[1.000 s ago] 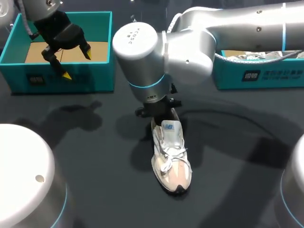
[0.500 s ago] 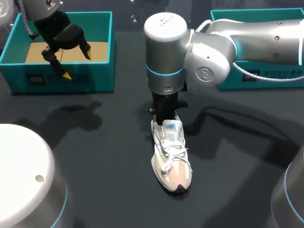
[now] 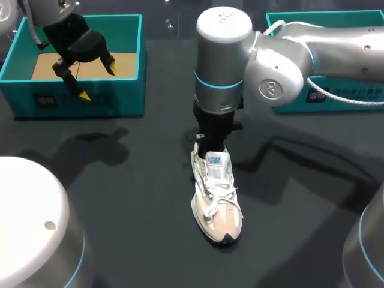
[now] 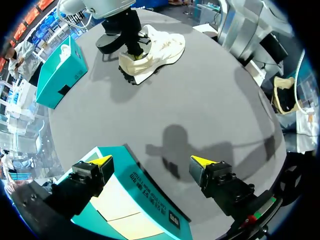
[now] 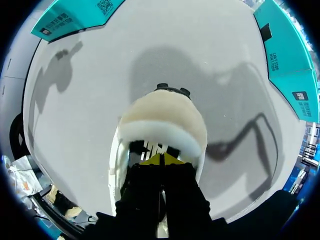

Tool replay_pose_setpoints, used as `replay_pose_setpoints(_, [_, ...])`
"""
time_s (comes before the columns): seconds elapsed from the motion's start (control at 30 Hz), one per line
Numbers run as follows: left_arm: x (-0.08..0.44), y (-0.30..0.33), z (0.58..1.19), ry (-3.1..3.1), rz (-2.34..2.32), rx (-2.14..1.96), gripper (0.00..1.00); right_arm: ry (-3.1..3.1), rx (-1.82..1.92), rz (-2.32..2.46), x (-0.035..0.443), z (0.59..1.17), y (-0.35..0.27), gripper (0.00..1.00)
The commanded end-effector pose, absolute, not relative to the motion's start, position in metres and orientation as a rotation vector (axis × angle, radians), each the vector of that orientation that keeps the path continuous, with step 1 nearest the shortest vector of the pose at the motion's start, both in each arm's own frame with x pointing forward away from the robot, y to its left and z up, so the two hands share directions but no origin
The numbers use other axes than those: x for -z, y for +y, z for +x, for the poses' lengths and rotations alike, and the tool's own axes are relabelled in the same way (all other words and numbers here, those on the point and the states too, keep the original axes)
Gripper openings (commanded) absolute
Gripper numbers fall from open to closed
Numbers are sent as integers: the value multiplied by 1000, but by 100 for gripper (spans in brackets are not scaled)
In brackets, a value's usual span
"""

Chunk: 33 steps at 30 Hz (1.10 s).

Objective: Take the shoe out of the shoebox, open the shoe tongue, remove and reinsert the insole, then place the shoe into the shoebox

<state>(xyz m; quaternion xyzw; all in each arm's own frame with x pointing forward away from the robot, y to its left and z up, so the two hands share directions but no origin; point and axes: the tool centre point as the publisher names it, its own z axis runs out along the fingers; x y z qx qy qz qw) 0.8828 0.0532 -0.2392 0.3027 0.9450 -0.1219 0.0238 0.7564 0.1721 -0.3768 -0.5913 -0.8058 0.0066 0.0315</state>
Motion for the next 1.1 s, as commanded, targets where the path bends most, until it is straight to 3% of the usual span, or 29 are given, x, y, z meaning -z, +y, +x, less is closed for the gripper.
replay_pose_setpoints(0.03, [239,54,882,2925,938,375,100,-2482,-31,-1792,373,758,174,0])
replay_pose_setpoints(0.2, [239,54,882,2925,938,375,100,-2474,-55,-1764,369,752,176,12])
replay_pose_setpoints(0.53, [239,54,882,2925,938,375,100,-2427,-131,-1788,366,737,174,26])
replay_pose_setpoints(0.7, [239,54,882,2925,938,375,100,-2418,-147,-1791,362,734,176,39])
replay_pose_setpoints(1.1, [239,54,882,2925,938,375,100,-2394,-205,-1801,357,729,178,49])
